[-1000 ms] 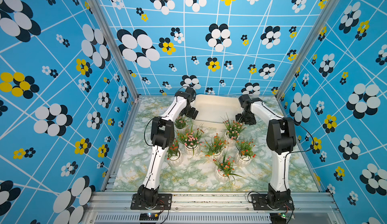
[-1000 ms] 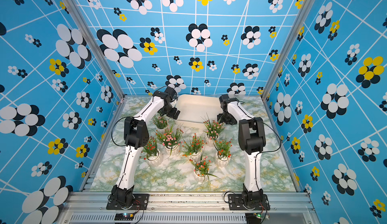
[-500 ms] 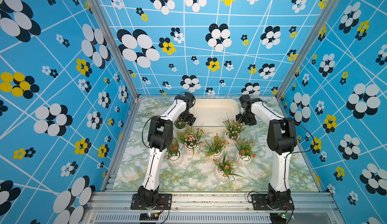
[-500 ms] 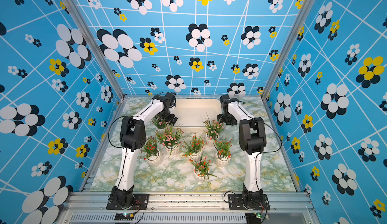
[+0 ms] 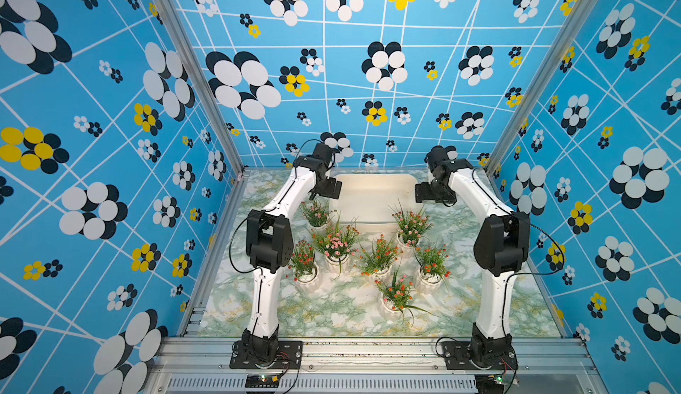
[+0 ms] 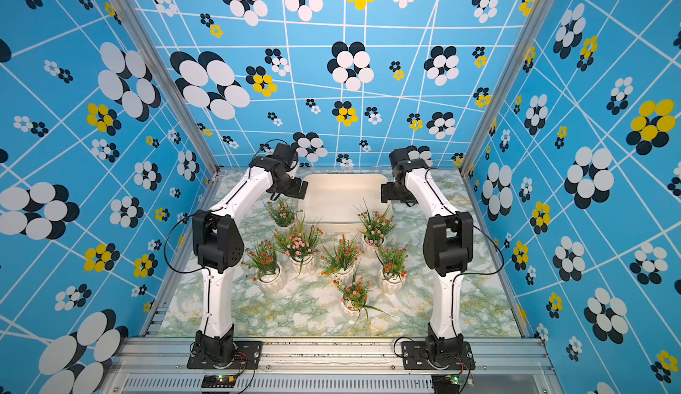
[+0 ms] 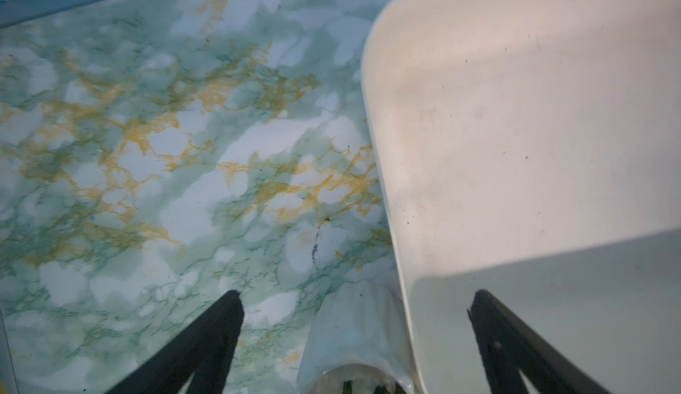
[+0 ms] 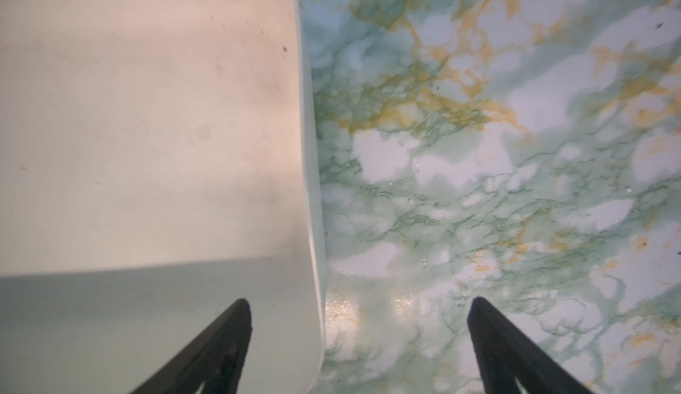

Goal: Put the potted gypsophila into the storage box
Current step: Move the storage box to the center of the board.

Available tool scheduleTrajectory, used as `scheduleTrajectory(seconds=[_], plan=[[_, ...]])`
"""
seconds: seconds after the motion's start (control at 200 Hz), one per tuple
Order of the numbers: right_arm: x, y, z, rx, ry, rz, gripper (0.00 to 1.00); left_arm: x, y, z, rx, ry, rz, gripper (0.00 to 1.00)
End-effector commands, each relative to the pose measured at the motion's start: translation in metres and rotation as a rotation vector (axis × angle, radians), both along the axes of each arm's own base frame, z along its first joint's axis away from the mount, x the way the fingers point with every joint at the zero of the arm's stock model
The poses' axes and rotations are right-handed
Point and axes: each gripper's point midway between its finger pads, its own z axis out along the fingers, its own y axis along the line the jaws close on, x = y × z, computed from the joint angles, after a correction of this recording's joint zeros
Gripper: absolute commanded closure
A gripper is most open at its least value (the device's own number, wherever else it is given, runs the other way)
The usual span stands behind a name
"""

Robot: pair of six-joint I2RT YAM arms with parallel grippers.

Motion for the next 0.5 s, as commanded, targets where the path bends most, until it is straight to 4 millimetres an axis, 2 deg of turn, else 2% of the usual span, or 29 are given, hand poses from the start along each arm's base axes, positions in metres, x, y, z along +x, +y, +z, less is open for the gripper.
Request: scheduleTrajectory(seconds=[0.0, 0.055, 0.11, 0.21, 0.23, 0.245, 0.275, 0.36, 0.445, 0.495], plan=[[0.003, -0.006, 0.059, 0.021, -0.152, -0.04, 0.01, 0.01, 0.023, 0.073, -0.165, -0.159, 0.123, 0.01], [0.009, -0.005, 0.078, 0.052, -0.246, -0.054, 0.01, 0.008, 0.039, 0.091, -0.224, -0.199, 0.181, 0.0], [0.013, -0.003, 0.088, 0.088, -0.316, -0.052, 0.01, 0.001, 0.056, 0.106, -0.299, -0.23, 0.239, 0.0], [0.016, -0.007, 0.081, 0.245, -0.353, -0.107, 0.02, -0.019, 0.099, 0.115, -0.442, -0.226, 0.384, 0.01], [0.016, -0.002, 0.078, 0.295, -0.345, -0.109, 0.04, -0.026, 0.107, 0.113, -0.462, -0.215, 0.411, 0.01], [0.017, -0.014, 0.075, 0.325, -0.341, -0.143, 0.06, -0.03, 0.114, 0.111, -0.472, -0.209, 0.429, 0.01], [0.016, -0.016, 0.071, 0.369, -0.327, -0.159, 0.09, -0.041, 0.125, 0.109, -0.48, -0.197, 0.46, 0.0], [0.011, -0.014, 0.06, 0.377, -0.292, -0.146, 0.14, -0.078, 0.153, 0.093, -0.408, -0.158, 0.534, 0.0], [0.002, -0.009, 0.044, 0.404, -0.175, -0.164, 0.19, -0.117, 0.177, 0.06, -0.304, -0.068, 0.597, 0.02], [-0.002, -0.004, 0.033, 0.408, -0.098, -0.144, 0.24, -0.139, 0.182, 0.038, -0.271, 0.005, 0.615, 0.03]])
